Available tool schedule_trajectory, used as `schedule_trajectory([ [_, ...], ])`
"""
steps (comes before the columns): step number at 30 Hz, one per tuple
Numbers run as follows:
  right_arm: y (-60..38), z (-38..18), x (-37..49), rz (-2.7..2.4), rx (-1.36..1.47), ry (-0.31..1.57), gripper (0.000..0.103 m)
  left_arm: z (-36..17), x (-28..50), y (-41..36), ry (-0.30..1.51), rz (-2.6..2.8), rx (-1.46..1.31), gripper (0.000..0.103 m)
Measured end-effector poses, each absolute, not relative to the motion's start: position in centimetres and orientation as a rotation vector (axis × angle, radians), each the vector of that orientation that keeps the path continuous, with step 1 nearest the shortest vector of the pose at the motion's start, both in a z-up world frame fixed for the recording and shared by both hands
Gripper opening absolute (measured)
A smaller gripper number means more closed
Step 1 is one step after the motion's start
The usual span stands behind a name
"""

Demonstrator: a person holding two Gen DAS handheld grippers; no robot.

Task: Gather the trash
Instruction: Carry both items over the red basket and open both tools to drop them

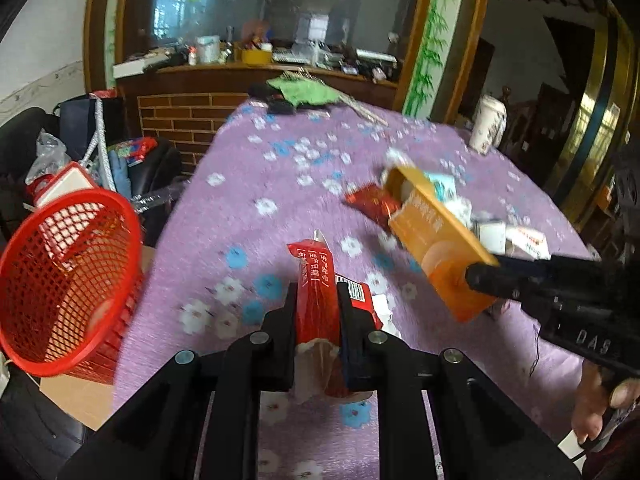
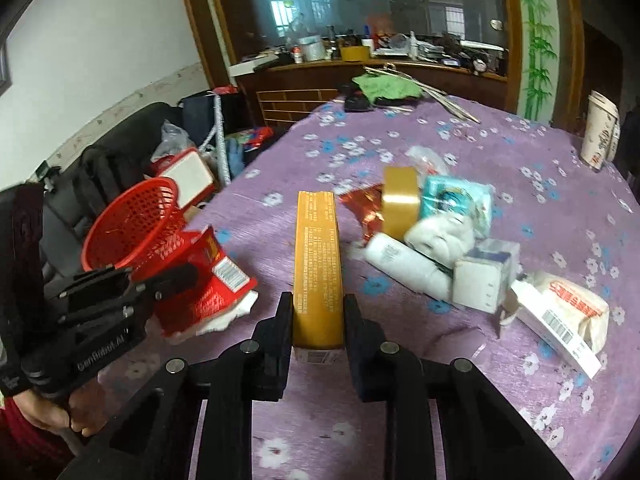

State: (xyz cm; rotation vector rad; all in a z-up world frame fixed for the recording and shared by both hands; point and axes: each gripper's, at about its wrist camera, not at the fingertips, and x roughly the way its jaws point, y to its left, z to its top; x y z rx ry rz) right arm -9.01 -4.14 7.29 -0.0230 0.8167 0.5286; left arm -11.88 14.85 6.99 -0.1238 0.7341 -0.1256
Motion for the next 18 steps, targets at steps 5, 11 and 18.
schedule_trajectory([
  [5,-2.4,8.5,-9.1,0.592,0.004,0.813,0.025,9.2,-12.7,17.4,0.685,-0.086,-0.146,0.015],
  [11,0.8,10.3,-9.0,0.680,0.012,0.803,0.026,11.4,-13.6,21.8,0.645,-0.010,-0.159,0.015],
  [18,6.2,12.1,-8.7,0.786,0.010,0.801,0.026,12.4,-14.4,28.7,0.623,0.122,-0.194,0.015],
])
